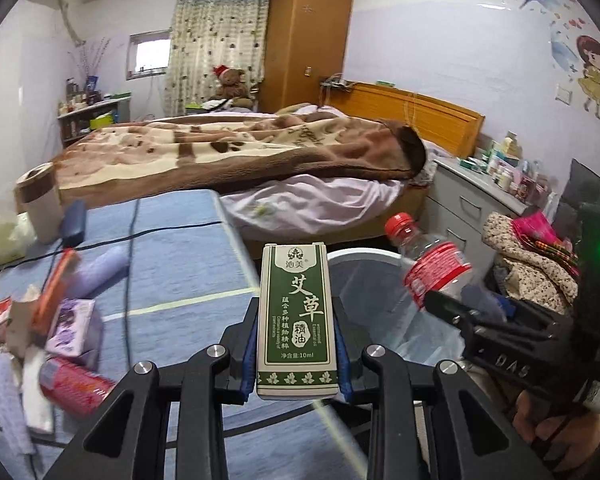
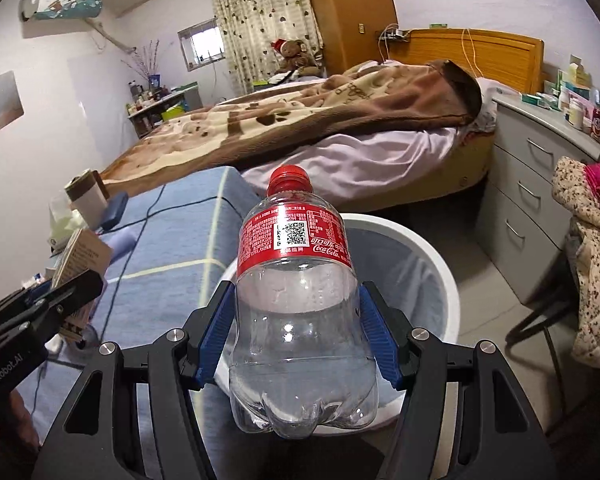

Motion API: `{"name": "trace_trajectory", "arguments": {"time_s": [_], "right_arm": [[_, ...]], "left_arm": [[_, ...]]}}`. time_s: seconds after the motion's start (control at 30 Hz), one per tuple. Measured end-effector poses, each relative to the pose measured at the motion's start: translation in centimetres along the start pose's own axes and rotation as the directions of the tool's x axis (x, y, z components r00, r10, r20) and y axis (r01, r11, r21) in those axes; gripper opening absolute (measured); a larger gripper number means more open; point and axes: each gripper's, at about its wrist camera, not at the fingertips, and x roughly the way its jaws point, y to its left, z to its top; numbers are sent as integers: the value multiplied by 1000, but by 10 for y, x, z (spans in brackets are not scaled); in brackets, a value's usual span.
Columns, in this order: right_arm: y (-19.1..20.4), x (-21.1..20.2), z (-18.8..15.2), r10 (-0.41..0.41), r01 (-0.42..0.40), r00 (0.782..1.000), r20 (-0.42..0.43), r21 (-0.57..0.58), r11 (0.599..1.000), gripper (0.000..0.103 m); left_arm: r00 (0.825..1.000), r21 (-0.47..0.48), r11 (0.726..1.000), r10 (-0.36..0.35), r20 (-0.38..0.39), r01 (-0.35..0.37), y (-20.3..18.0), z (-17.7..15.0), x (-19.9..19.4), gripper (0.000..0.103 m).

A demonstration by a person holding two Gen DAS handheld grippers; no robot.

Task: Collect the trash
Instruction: 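Open the left gripper over the bin while the right gripper releases the bottle into it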

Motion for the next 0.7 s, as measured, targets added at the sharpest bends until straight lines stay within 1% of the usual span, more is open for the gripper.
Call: {"name": "trace_trajectory", "arguments": {"time_s": [0.07,0.17,0.27,0.33,0.5,0.57,0.6,0.63,0.7], "right_arm": [[-7,2,-1,-14,14,1000,-5,4,1000,64],[-15,8,-2,-42,42,999,-23,4,999,64],[-24,15,-4,-41,41,998,-43,10,999,64],[-28,21,-4,-47,48,997,-64,7,999,64],[-34,26,-9,-71,71,994,-85,3,997,64],[-38,27,-10,-69,70,993,-93,12,997,66],[-39,27,-10,-63,65,994,-93,18,998,71],[-40,26,-10,-58,61,994,-92,26,998,76],[-43,25,-11,-57,61,994,-89,39,997,77]], "left_arm": [[999,6,1000,-25,-20,25,-8,1,10,31],[999,22,999,-22,-33,23,-19,3,24,32],[997,27,999,-45,-60,47,-28,2,38,32],[997,40,999,-33,-71,36,-34,2,46,32],[995,19,998,-53,-88,55,-37,2,60,32],[994,18,998,-54,-95,56,-38,2,63,40],[994,19,998,-50,-92,52,-38,1,63,46],[995,20,998,-50,-91,52,-38,1,62,47],[995,16,999,-44,-91,45,-38,1,63,48]]}}
